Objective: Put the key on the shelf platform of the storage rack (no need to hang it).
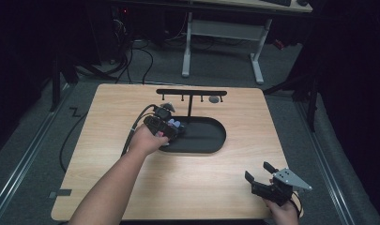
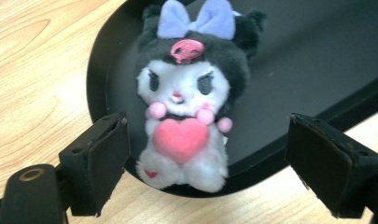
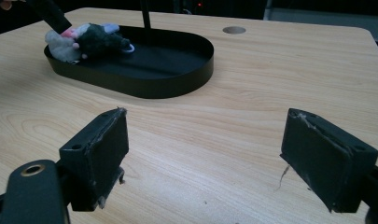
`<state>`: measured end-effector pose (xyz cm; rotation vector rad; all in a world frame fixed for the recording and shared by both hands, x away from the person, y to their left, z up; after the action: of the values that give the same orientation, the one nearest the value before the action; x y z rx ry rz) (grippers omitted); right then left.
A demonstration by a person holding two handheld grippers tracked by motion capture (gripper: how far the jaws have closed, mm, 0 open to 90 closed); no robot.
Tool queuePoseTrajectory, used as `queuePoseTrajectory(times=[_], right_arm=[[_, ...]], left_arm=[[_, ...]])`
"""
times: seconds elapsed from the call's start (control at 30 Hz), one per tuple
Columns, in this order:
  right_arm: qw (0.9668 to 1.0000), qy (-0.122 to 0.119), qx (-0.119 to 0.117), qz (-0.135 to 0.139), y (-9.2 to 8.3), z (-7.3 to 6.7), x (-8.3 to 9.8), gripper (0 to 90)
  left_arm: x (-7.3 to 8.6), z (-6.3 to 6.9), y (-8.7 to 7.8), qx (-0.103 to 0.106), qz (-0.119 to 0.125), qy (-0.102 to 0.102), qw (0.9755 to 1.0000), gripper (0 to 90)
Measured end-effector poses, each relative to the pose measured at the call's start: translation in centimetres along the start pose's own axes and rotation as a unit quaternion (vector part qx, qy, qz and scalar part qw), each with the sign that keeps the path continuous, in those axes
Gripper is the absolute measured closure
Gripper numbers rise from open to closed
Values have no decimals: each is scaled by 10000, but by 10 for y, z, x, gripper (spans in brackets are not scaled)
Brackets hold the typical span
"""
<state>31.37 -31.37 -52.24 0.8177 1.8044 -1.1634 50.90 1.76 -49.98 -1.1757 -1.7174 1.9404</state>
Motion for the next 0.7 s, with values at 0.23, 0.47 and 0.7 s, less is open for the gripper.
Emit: queuePoseTrajectory(times=[0.23,0.47,0.7], right_arm=[[10000,-42,-43,-37,4,-4,0,149],[10000,-39,-24,-23,3,-4,1,149],[10000,-86,-12,-32,2,-4,2,149]], left_arm=[[7,2,-6,-13,82,9,10000,145],[21,6,-20,-25,292,89,9995,145],[37,7,-29,-92,589,137,9981,145]])
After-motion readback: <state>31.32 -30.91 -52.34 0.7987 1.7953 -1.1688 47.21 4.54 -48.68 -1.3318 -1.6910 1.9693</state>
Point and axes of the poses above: each handheld gripper's, and its own axes: y roughly forward along the jaws, x roughly out of its underside, z roughly to its right, the point moved 6 cm from there along y, roughly forward along the jaws, and after that the axes turned 12 degrees about y, right-handed, at the moved point
